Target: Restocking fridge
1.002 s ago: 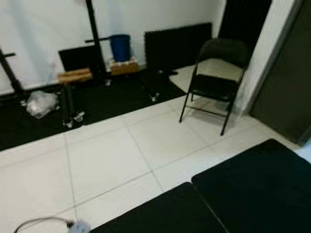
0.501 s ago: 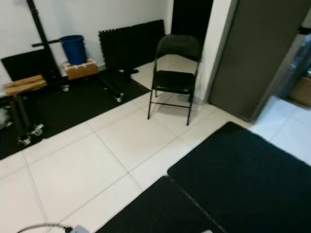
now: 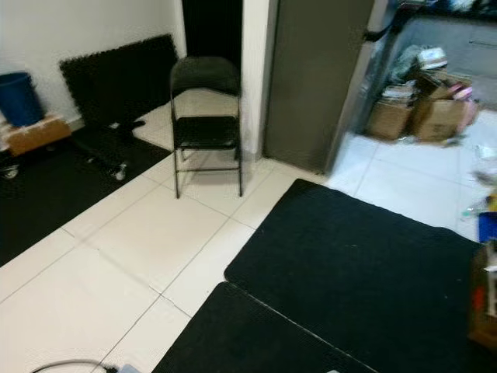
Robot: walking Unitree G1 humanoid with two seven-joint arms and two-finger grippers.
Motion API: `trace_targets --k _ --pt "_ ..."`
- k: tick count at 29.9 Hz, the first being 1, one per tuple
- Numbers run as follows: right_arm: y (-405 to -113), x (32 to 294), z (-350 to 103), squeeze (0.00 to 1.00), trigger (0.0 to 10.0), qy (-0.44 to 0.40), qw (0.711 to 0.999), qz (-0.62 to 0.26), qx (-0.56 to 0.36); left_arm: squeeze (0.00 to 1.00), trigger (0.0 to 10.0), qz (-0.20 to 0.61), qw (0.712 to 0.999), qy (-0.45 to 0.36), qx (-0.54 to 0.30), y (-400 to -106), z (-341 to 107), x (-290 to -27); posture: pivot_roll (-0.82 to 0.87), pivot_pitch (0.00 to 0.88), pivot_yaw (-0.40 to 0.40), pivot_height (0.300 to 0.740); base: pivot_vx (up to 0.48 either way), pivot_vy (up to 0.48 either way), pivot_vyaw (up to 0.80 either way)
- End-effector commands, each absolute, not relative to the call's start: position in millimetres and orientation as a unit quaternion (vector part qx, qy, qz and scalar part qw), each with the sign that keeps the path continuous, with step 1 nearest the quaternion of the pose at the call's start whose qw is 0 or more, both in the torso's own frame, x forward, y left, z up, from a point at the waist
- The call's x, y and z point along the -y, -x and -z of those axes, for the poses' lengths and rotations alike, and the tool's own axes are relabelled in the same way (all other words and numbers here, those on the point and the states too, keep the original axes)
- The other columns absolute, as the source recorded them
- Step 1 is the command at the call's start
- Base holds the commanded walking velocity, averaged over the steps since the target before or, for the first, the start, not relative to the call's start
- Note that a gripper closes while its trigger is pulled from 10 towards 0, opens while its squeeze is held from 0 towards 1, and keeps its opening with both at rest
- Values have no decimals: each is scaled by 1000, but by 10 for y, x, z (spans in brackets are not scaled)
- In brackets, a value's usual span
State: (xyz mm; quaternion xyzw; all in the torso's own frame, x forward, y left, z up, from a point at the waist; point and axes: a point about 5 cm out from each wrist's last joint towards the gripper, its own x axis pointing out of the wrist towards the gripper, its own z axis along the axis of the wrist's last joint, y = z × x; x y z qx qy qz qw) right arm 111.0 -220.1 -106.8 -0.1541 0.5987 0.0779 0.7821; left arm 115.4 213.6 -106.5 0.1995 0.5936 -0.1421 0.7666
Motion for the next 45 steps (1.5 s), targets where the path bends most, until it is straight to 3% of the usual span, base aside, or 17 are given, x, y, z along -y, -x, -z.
trace_targets --k 1,32,45 --pt "-1139 2215 1057 0 10000 162 782 -81 -596 0 10000 147 767 -197 -593 -1159 1070 -2101 -1 0 26 740 0 0 -775" --pt "-1161 2245 1044 0 10000 172 786 -80 -589 0 10000 121 771 -186 -597 -1093 1079 -2158 -14 0 31 740 0 0 -775" --pt "-1175 2162 1057 0 10000 171 788 -87 -585 0 10000 117 776 -177 -595 -1116 1075 -2143 -11 0 27 740 0 0 0"
